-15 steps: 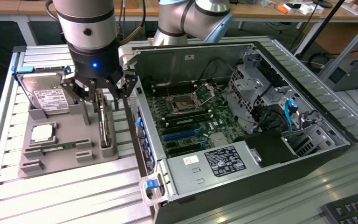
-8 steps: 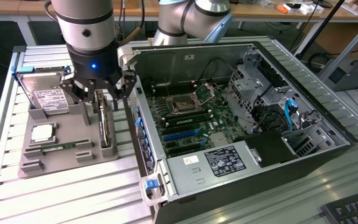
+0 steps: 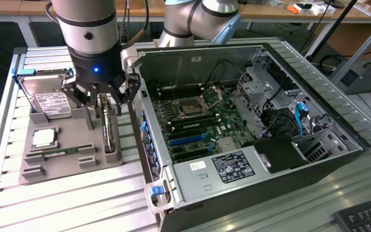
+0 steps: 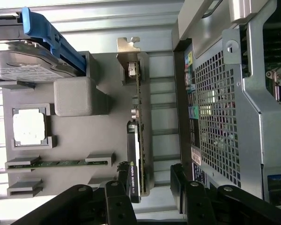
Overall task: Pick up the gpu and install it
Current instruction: 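Pick up the gpu and move the gpu toward the slot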
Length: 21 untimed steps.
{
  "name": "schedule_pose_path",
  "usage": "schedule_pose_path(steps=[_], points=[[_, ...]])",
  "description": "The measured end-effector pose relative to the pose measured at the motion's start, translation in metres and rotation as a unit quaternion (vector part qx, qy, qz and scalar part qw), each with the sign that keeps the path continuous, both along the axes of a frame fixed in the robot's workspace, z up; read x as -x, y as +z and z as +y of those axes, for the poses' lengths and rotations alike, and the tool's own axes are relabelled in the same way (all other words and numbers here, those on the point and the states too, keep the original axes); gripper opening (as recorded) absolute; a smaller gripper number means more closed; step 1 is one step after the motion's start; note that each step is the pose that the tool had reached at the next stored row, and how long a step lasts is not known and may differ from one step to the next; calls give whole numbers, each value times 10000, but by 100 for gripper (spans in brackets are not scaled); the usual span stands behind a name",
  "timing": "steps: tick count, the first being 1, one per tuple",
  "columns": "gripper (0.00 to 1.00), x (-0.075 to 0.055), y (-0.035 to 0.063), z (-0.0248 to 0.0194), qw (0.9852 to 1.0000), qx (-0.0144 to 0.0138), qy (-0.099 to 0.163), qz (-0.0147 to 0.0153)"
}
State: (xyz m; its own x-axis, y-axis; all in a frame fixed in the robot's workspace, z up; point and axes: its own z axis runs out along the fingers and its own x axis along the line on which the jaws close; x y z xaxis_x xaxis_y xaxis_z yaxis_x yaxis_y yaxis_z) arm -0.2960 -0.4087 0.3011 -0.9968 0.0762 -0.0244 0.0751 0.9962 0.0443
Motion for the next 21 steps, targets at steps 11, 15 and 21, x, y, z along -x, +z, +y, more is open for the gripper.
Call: schedule_pose_path(steps=[11,15,21], points=[[48,15,-32,0,10000,0,0,0],[48,23,-44,0,10000,0,0,0],[48,48,-60,0,10000,0,0,-1]])
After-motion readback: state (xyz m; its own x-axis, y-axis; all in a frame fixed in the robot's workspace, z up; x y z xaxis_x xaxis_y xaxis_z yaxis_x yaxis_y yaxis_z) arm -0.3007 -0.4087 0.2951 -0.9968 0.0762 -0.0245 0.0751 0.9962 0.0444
